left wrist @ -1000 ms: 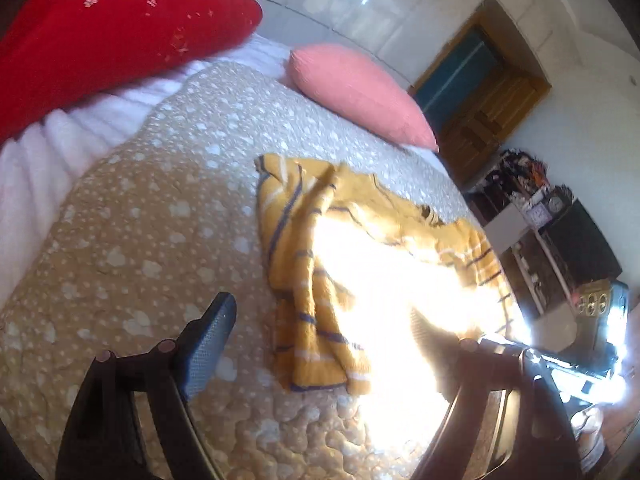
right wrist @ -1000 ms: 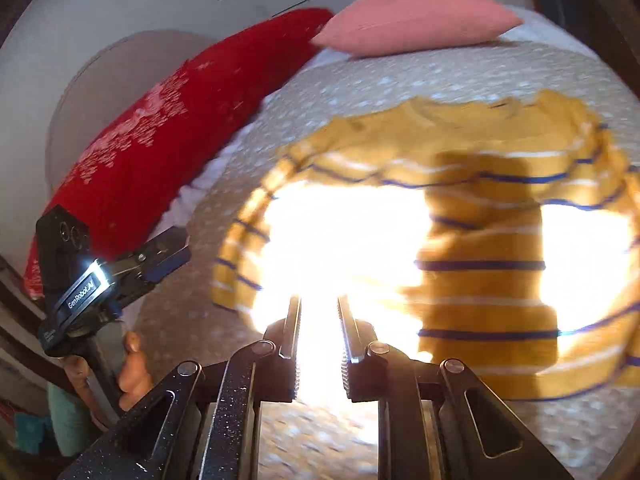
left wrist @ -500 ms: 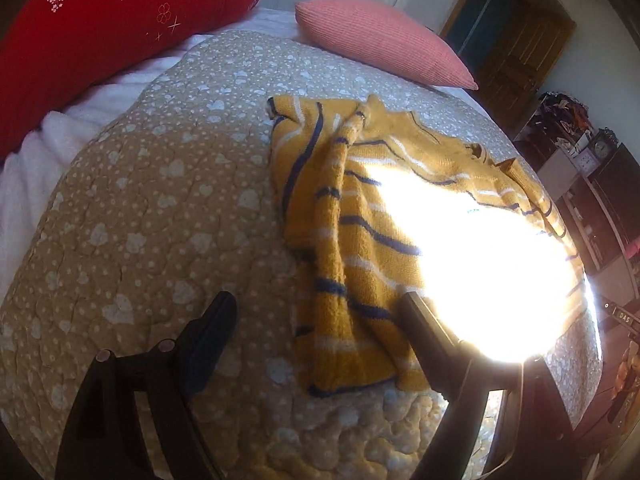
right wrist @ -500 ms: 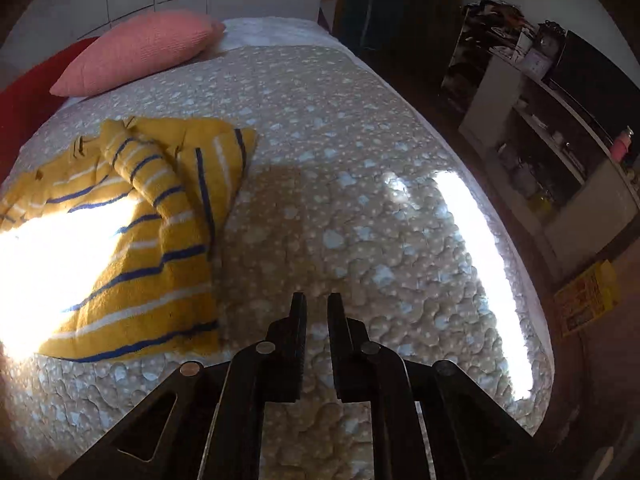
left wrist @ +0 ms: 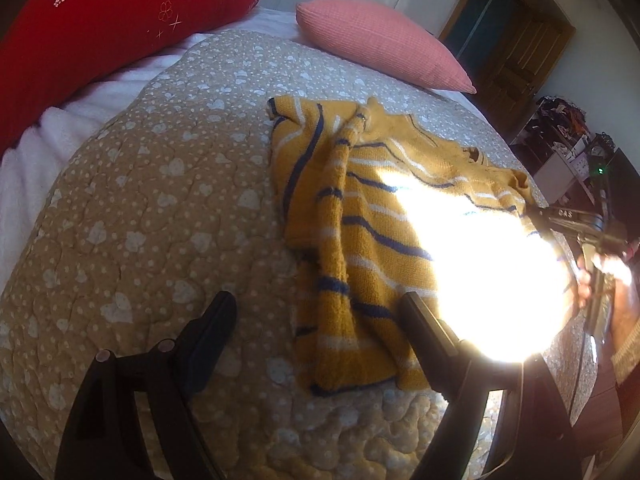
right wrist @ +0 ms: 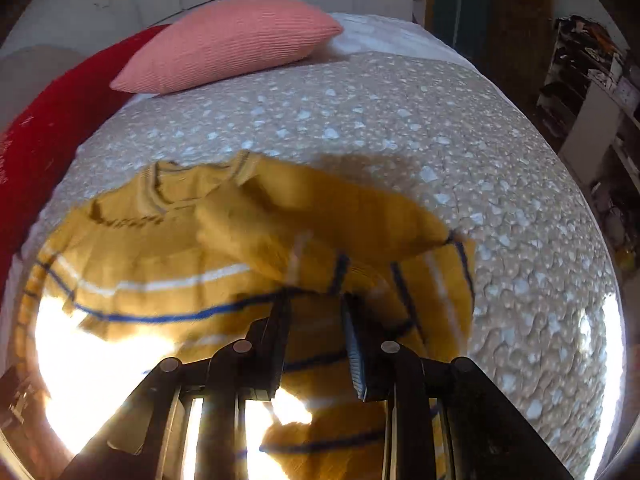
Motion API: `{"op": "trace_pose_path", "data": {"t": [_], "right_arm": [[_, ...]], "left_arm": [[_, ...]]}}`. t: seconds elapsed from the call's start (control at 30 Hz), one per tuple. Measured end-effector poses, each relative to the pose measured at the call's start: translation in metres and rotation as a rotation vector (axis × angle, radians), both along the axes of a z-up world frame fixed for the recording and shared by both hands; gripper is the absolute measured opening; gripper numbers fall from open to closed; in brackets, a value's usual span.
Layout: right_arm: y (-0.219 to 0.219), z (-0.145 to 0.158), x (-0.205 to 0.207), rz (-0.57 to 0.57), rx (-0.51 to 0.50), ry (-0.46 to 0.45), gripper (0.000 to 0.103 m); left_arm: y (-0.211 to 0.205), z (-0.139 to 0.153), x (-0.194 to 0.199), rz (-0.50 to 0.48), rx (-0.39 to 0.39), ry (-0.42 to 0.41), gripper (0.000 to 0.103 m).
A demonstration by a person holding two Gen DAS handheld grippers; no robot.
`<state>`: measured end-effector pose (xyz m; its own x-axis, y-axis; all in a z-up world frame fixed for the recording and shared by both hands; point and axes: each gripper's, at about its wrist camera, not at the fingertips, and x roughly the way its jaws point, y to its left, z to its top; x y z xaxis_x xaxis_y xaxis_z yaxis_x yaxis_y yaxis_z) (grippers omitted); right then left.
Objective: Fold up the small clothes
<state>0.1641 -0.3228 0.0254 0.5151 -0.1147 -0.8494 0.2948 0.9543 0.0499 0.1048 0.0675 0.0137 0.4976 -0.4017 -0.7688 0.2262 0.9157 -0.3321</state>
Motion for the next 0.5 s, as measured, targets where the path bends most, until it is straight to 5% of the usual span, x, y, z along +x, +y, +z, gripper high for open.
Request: {"op": "trace_pose_path", "data": {"t": [0.03, 0.1, 0.2, 0.37, 0.5], "right_arm": [[-0.014, 0.001, 0.006, -0.058, 0.002, -0.006, 0.026], [-0.037, 0.005, 0.012, -0.181, -0.04, -0.01, 0.052], [-0.048, 0.016, 0.007, -0.26, -0.124, -0.016, 0.053], [-0.021, 0.046, -0.029, -0.179, -0.059, -0.14, 0.053], [0.035, 0.074, -0.046, -0.023, -0.029, -0.209, 0.054]], "left_arm": [[0.002, 0.0, 0.001, -0.001, -0.011, 0.006, 0.083], [0.007, 0.002, 0.003, -0.003, -0.04, 0.019, 0.083], [0.022, 0.006, 0.008, 0.044, -0.055, 0.008, 0.083], [0.062, 0.007, 0.02, 0.196, -0.064, 0.019, 0.083], [0.074, 0.01, 0.018, 0.294, 0.005, -0.001, 0.083]]}}
